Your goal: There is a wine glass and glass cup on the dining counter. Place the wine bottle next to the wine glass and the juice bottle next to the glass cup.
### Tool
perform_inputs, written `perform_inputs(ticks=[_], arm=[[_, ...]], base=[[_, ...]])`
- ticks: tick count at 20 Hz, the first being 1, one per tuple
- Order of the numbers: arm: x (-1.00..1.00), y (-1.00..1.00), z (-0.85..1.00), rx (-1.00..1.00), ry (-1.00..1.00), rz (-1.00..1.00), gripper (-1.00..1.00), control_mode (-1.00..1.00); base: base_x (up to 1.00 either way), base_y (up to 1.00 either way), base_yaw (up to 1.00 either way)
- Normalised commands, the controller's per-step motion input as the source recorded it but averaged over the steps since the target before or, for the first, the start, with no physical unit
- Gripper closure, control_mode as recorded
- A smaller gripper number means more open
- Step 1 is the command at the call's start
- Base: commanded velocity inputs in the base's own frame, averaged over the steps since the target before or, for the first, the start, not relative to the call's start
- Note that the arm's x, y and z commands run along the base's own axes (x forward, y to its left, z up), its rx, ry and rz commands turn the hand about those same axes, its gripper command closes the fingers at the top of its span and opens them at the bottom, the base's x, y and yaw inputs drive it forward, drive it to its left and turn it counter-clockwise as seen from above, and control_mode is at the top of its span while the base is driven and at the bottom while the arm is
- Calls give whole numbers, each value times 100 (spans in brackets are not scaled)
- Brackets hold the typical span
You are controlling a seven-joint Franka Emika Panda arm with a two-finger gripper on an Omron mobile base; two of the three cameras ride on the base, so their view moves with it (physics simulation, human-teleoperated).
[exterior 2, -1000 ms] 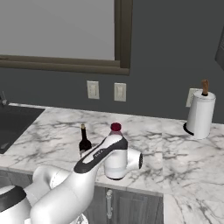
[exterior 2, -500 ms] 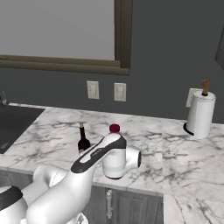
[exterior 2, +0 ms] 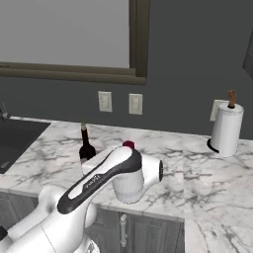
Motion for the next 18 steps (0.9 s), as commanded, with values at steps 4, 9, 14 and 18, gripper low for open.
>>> perform_inputs(ticks=[4, 9, 14, 18], arm=[[-36, 0, 100, 0, 0, -5, 100, -100], [-29, 0, 82, 0, 0, -4, 100, -100], [-14, 0, 6, 0, 0, 0, 100, -100], [-3, 0, 0, 0, 0, 0, 100, -100]], base=[[0, 0, 0], [0, 0, 0], [0, 0, 0], [0, 0, 0]])
